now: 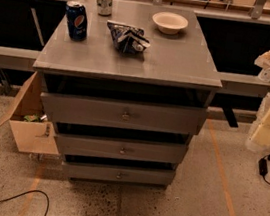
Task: Pick blue chip bag
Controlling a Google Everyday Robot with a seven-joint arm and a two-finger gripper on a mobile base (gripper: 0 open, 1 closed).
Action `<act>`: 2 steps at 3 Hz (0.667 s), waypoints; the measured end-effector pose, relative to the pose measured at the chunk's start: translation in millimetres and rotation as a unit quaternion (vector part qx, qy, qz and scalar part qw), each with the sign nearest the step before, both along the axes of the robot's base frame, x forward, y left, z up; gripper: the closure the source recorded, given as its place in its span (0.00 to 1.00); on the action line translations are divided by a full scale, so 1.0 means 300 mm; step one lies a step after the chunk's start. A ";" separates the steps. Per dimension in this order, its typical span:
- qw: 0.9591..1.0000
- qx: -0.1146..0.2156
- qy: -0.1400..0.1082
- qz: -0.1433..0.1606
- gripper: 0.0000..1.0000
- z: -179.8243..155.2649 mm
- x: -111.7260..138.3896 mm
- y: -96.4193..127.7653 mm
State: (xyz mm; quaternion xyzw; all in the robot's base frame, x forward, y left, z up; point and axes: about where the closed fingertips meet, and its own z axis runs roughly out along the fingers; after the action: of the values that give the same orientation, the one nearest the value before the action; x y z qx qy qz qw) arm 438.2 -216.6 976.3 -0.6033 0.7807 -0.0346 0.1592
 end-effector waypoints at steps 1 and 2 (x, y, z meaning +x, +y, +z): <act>1.000 0.000 0.000 0.000 0.00 0.000 0.000 0.000; 0.999 0.030 -0.025 -0.009 0.00 0.018 0.068 0.046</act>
Offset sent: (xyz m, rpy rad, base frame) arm 0.1047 0.0657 0.0310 0.3133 -0.2407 -0.0953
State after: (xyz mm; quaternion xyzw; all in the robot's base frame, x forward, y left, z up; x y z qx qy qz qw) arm 458.5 -202.8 981.8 -0.5899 0.7827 -0.0276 0.1965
